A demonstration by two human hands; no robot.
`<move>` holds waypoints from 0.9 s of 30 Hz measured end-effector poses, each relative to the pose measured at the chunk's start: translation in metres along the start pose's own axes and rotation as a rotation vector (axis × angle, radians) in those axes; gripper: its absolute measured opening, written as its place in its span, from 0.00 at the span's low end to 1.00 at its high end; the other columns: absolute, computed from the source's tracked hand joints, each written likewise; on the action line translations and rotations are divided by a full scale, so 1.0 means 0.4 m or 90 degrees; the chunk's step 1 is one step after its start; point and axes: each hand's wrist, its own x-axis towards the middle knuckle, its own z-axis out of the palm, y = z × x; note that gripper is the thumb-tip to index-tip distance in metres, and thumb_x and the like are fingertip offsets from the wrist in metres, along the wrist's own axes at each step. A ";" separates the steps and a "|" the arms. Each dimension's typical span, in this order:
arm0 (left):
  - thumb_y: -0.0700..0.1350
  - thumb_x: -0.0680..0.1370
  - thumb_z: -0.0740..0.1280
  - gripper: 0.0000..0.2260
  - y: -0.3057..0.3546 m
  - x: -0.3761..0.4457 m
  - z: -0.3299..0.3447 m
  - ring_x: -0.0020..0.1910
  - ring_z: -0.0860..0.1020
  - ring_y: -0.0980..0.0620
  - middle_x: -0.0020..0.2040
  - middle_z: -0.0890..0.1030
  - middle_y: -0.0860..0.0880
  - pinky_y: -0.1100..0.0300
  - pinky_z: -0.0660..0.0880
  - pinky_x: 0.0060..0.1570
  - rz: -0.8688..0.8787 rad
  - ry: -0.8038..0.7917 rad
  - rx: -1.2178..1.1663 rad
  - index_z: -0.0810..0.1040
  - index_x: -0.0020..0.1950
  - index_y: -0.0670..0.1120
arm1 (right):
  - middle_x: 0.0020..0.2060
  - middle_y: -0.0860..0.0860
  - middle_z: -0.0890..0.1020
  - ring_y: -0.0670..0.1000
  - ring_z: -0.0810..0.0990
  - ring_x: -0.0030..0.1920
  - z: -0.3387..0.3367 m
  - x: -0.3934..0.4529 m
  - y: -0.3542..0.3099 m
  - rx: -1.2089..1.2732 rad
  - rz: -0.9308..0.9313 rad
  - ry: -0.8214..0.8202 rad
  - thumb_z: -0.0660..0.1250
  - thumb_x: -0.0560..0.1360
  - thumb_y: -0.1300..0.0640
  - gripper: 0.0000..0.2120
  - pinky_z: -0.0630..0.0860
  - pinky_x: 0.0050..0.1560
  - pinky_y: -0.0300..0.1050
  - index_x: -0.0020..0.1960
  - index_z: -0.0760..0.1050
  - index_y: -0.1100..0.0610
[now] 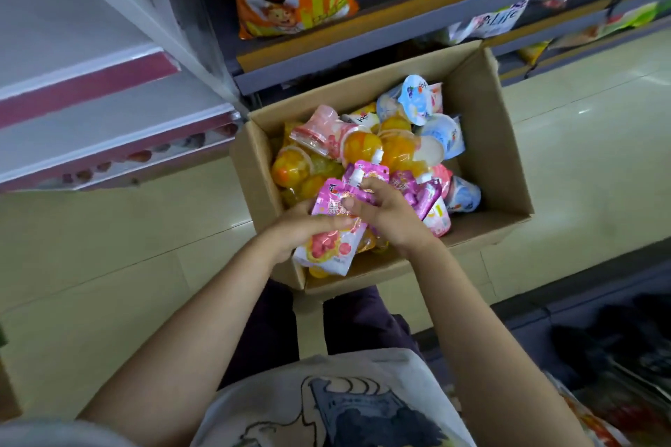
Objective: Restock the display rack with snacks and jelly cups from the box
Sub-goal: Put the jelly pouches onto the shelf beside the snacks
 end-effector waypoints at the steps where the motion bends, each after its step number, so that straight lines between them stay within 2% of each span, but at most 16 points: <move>1: 0.45 0.68 0.79 0.15 0.002 0.013 0.007 0.46 0.85 0.46 0.47 0.87 0.46 0.48 0.80 0.54 0.002 0.022 -0.013 0.82 0.53 0.48 | 0.45 0.49 0.77 0.49 0.77 0.45 -0.008 0.011 0.001 0.003 -0.008 0.039 0.73 0.76 0.55 0.12 0.74 0.42 0.41 0.55 0.75 0.57; 4: 0.44 0.70 0.78 0.13 -0.004 0.046 0.007 0.46 0.85 0.45 0.48 0.86 0.44 0.47 0.81 0.52 0.024 0.153 -0.060 0.83 0.53 0.47 | 0.56 0.51 0.80 0.50 0.79 0.57 -0.056 0.065 0.005 -0.074 -0.038 0.180 0.71 0.77 0.55 0.17 0.74 0.53 0.41 0.63 0.74 0.57; 6: 0.45 0.72 0.77 0.12 -0.012 0.061 -0.006 0.46 0.85 0.45 0.50 0.86 0.43 0.49 0.82 0.50 0.040 0.210 -0.107 0.83 0.53 0.47 | 0.58 0.48 0.76 0.49 0.76 0.59 -0.092 0.114 0.009 -0.155 -0.028 0.193 0.70 0.77 0.58 0.23 0.72 0.57 0.43 0.70 0.69 0.58; 8: 0.47 0.72 0.77 0.11 -0.018 0.067 -0.027 0.46 0.85 0.44 0.50 0.86 0.43 0.48 0.81 0.51 0.044 0.236 -0.127 0.82 0.53 0.47 | 0.57 0.49 0.75 0.51 0.76 0.60 -0.100 0.158 0.013 -0.229 -0.021 0.163 0.71 0.76 0.60 0.27 0.73 0.57 0.46 0.72 0.65 0.59; 11: 0.51 0.72 0.77 0.17 -0.023 0.071 -0.060 0.48 0.85 0.43 0.50 0.86 0.44 0.43 0.81 0.53 0.042 0.252 -0.145 0.82 0.57 0.46 | 0.57 0.55 0.77 0.54 0.77 0.55 -0.083 0.202 0.022 -0.327 -0.023 0.155 0.73 0.74 0.60 0.26 0.69 0.46 0.41 0.68 0.67 0.62; 14: 0.52 0.72 0.77 0.17 -0.026 0.068 -0.071 0.48 0.85 0.44 0.49 0.86 0.46 0.45 0.81 0.51 0.048 0.272 -0.173 0.82 0.58 0.48 | 0.48 0.52 0.78 0.50 0.75 0.48 -0.089 0.208 0.019 -0.338 0.031 0.133 0.76 0.71 0.57 0.22 0.68 0.41 0.41 0.60 0.72 0.61; 16: 0.50 0.73 0.76 0.15 -0.027 0.065 -0.069 0.46 0.86 0.45 0.48 0.87 0.47 0.49 0.82 0.49 0.053 0.289 -0.181 0.82 0.57 0.48 | 0.39 0.50 0.77 0.49 0.76 0.41 -0.101 0.200 0.026 -0.304 0.048 0.105 0.78 0.70 0.56 0.12 0.69 0.36 0.42 0.45 0.76 0.58; 18: 0.50 0.72 0.77 0.14 -0.029 0.059 -0.064 0.45 0.86 0.47 0.46 0.87 0.48 0.50 0.82 0.48 0.051 0.299 -0.184 0.82 0.56 0.49 | 0.31 0.47 0.74 0.45 0.73 0.33 -0.100 0.183 0.035 -0.257 0.033 0.098 0.78 0.70 0.58 0.15 0.69 0.34 0.39 0.35 0.72 0.55; 21: 0.51 0.72 0.77 0.12 -0.031 0.042 -0.059 0.45 0.86 0.47 0.46 0.87 0.49 0.49 0.82 0.50 0.051 0.305 -0.179 0.83 0.54 0.50 | 0.28 0.45 0.71 0.42 0.69 0.29 -0.090 0.158 0.029 -0.231 0.013 0.108 0.77 0.71 0.59 0.15 0.68 0.30 0.36 0.34 0.71 0.55; 24: 0.51 0.73 0.77 0.12 -0.026 0.011 -0.060 0.44 0.86 0.48 0.46 0.87 0.49 0.52 0.82 0.46 0.074 0.325 -0.164 0.83 0.54 0.49 | 0.30 0.48 0.69 0.47 0.67 0.31 -0.076 0.135 0.000 -0.239 -0.004 0.083 0.74 0.75 0.57 0.17 0.66 0.32 0.41 0.36 0.67 0.56; 27: 0.51 0.73 0.77 0.13 -0.019 -0.026 -0.078 0.43 0.86 0.50 0.47 0.86 0.50 0.55 0.82 0.43 0.104 0.362 -0.143 0.82 0.55 0.50 | 0.30 0.49 0.65 0.47 0.65 0.30 -0.061 0.094 -0.064 -0.245 -0.036 0.046 0.70 0.78 0.55 0.18 0.64 0.31 0.40 0.37 0.63 0.56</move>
